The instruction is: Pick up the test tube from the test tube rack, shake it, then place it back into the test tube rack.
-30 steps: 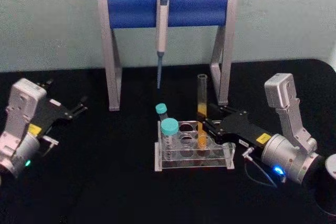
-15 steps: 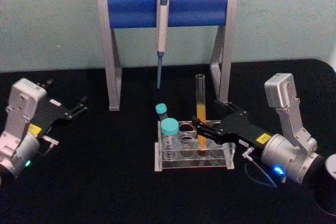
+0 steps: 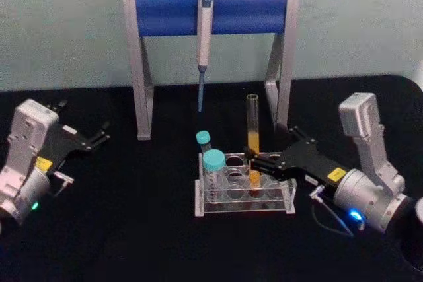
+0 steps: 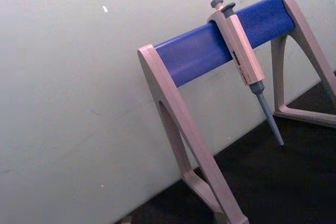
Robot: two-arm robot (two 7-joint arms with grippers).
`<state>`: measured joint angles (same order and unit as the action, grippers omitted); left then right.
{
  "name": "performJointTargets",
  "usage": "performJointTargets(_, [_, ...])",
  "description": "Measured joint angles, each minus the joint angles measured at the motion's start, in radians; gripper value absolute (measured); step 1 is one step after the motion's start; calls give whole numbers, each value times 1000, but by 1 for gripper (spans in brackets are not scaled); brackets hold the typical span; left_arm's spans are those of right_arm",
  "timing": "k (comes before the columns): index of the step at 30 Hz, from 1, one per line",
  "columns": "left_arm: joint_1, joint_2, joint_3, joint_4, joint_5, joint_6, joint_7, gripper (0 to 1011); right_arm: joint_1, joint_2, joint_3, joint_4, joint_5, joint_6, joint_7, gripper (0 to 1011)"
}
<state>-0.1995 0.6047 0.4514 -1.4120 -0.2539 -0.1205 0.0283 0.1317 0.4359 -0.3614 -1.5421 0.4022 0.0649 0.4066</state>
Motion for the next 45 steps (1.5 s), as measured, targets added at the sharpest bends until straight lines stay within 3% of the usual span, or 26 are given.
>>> performJointTargets(5, [0, 0, 0, 0, 0, 0, 0, 1001, -35, 15, 35, -32, 3, -42, -12, 1000])
performJointTargets(10, [0, 0, 0, 0, 0, 0, 0, 1001, -102, 25, 96, -78, -8, -100, -64, 1000])
performJointTargets(15, [0, 0, 0, 0, 0, 0, 0, 1001, -157, 12, 146, -91, -51, -143, -141, 1000])
performJointTargets(19, [0, 0, 0, 0, 0, 0, 0, 1001, -182, -19, 175, -70, -80, -152, -205, 1000])
performJointTargets(24, [0, 0, 0, 0, 0, 0, 0, 1001, -185, -60, 186, -11, -111, -151, -253, 1000])
performJointTargets(33, [0, 0, 0, 0, 0, 0, 0, 1001, -169, -101, 183, 59, -133, -124, -248, 1000])
performJointTargets(45, [0, 0, 0, 0, 0, 0, 0, 1001, -163, -111, 181, 76, -145, -118, -236, 1000])
